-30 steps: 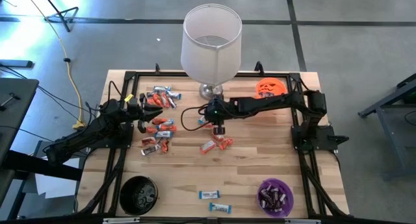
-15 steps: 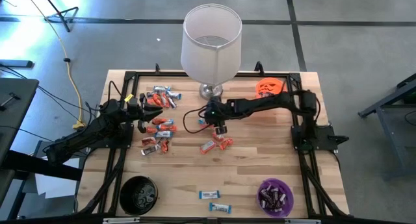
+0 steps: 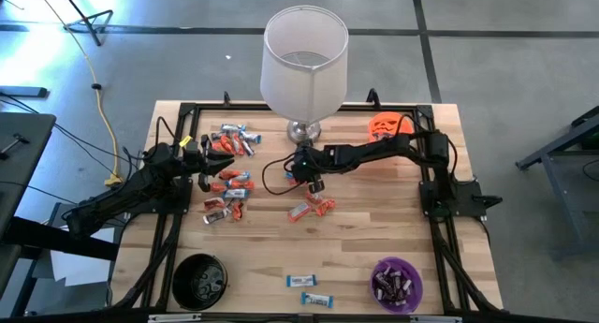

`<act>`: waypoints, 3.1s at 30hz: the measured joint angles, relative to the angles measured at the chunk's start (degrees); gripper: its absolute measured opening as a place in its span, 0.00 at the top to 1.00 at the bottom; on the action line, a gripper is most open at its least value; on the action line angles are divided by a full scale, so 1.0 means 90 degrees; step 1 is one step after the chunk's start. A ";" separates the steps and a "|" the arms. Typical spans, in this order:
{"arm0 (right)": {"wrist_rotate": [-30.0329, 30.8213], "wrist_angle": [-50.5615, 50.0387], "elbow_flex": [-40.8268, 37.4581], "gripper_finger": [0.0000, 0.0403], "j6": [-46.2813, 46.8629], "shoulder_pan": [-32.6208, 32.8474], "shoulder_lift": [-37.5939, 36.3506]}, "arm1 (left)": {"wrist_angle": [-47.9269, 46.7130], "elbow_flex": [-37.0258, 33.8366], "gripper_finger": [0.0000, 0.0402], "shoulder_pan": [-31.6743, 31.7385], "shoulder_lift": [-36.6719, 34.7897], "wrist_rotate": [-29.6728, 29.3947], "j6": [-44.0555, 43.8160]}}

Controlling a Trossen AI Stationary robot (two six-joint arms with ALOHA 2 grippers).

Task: Sort candy
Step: Put the white chocolate bar into the orange bucket

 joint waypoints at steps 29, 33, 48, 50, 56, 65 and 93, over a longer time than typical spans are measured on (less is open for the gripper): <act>-0.0932 0.0550 0.0019 0.75 0.0081 -0.0240 0.0445 | 0.0000 -0.0001 0.84 0.0001 -0.0001 0.0001 0.0002; -0.0962 0.0501 0.0017 0.92 0.0203 -0.0238 0.0447 | -0.0002 0.0000 0.84 0.0002 0.0000 -0.0001 0.0002; -0.0323 0.0465 0.0012 0.99 0.0510 -0.0027 0.0445 | -0.0002 -0.0002 0.84 0.0000 -0.0002 0.0001 0.0002; -0.0190 0.0335 0.0000 0.99 0.0510 0.0017 0.0374 | 0.0000 -0.0001 0.84 0.0000 -0.0001 -0.0001 0.0002; 0.0190 -0.0266 -0.0027 0.99 0.0552 0.0126 0.0030 | 0.0000 0.0000 0.84 0.0002 -0.0002 -0.0001 0.0002; 0.0892 -0.1600 -0.0017 0.99 0.1473 0.0338 -0.0602 | -0.0002 0.0000 0.84 0.0000 -0.0002 0.0002 0.0002; 0.2158 -0.6756 0.0000 0.99 0.4761 0.0683 -0.2684 | 0.0000 -0.0002 0.84 0.0000 -0.0001 0.0000 0.0002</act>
